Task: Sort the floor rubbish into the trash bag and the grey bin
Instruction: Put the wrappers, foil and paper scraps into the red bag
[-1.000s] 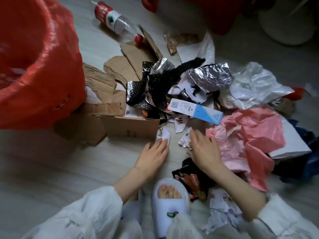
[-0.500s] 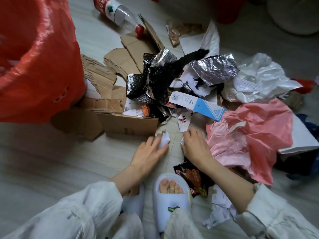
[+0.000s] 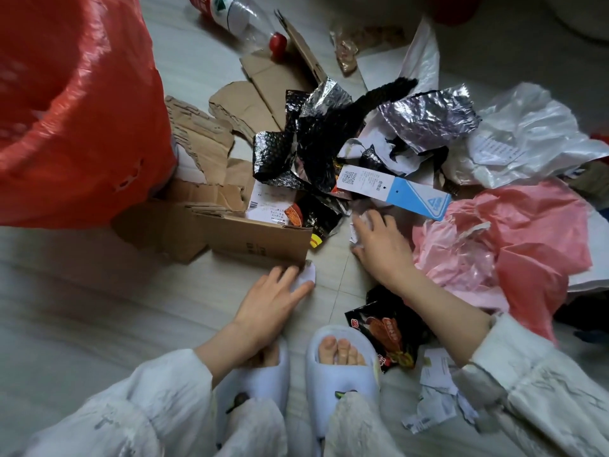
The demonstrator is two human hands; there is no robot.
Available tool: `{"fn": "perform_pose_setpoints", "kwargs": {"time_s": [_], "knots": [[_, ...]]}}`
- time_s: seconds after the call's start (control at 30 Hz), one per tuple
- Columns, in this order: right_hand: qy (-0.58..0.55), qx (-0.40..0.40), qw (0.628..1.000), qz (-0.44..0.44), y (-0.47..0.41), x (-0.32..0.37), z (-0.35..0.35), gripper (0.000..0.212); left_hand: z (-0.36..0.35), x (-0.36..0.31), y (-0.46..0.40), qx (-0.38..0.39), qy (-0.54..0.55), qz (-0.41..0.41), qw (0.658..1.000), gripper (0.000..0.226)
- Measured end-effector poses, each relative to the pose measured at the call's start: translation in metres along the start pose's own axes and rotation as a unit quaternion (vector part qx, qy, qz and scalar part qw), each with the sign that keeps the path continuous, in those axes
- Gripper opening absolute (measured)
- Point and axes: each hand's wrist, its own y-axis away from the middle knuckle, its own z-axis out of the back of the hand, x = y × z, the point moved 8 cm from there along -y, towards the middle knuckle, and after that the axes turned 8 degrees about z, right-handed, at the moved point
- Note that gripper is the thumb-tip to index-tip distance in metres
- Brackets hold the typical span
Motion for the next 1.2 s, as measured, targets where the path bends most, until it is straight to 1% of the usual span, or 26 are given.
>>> {"fn": "perform_pose_setpoints", "kwargs": {"time_s": [0.13, 0.23, 0.37, 0.47, 0.53, 0.6, 0.67, 0.73, 0.8, 0.87, 0.9, 0.97, 1.0, 1.07, 1.13, 1.2], "knots": [[-0.023, -0.021, 0.999, -0.008, 0.009, 0.008, -0.005, 0.034, -0.003, 0.0, -0.001, 0.008, -0.002, 0.013, 1.0, 0.073], [-0.105, -0.01, 0.994, -0.025, 0.012, 0.008, -0.011, 0.021, -0.004, 0.001, 0.001, 0.026, 0.001, 0.014, 1.0, 0.078], [-0.172, -0.009, 0.984, -0.04, 0.016, 0.002, -0.016, 0.023, -0.003, 0.004, 0.003, 0.04, 0.037, 0.012, 0.998, 0.072], [-0.233, -0.015, 0.97, -0.065, 0.017, -0.001, -0.012, 0.027, 0.002, 0.001, 0.004, 0.059, 0.077, 0.024, 0.995, 0.055], [-0.279, -0.037, 0.956, -0.083, 0.018, -0.002, -0.003, 0.032, 0.01, -0.005, 0.005, 0.074, 0.088, 0.015, 0.993, 0.046], [-0.32, -0.068, 0.94, -0.097, 0.024, 0.0, 0.013, 0.035, 0.025, -0.013, 0.007, 0.083, 0.11, -0.002, 0.99, 0.046], [-0.352, -0.1, 0.926, -0.096, 0.032, 0.008, 0.039, 0.035, 0.049, -0.014, 0.009, 0.068, 0.153, -0.006, 0.986, 0.046], [-0.365, -0.132, 0.918, -0.085, 0.033, 0.017, 0.071, 0.034, 0.081, -0.006, 0.01, 0.03, 0.209, 0.014, 0.977, 0.048], [-0.366, -0.173, 0.913, -0.054, 0.029, 0.031, 0.116, 0.034, 0.125, 0.007, 0.012, -0.031, 0.272, 0.029, 0.961, 0.053], [-0.372, -0.208, 0.905, -0.011, 0.023, 0.057, 0.167, 0.033, 0.175, 0.028, 0.024, -0.115, 0.321, 0.034, 0.94, 0.052], [-0.375, -0.212, 0.903, 0.013, 0.02, 0.074, 0.187, 0.034, 0.199, 0.042, 0.032, -0.165, 0.33, 0.042, 0.928, 0.048], [-0.377, -0.195, 0.903, 0.058, 0.015, 0.107, 0.213, 0.035, 0.234, 0.07, 0.048, -0.273, 0.324, 0.08, 0.902, 0.042], [-0.382, -0.178, 0.903, 0.085, 0.013, 0.132, 0.221, 0.036, 0.249, 0.091, 0.064, -0.329, 0.311, 0.113, 0.885, 0.039], [-0.399, -0.155, 0.896, 0.122, 0.006, 0.172, 0.235, 0.036, 0.265, 0.126, 0.086, -0.405, 0.282, 0.188, 0.849, 0.037], [-0.425, -0.139, 0.88, 0.159, -0.008, 0.215, 0.251, 0.036, 0.273, 0.166, 0.106, -0.446, 0.256, 0.265, 0.816, 0.038], [-0.453, -0.135, 0.864, 0.172, -0.023, 0.244, 0.263, 0.038, 0.272, 0.197, 0.112, -0.444, 0.246, 0.317, 0.801, 0.039]]}}
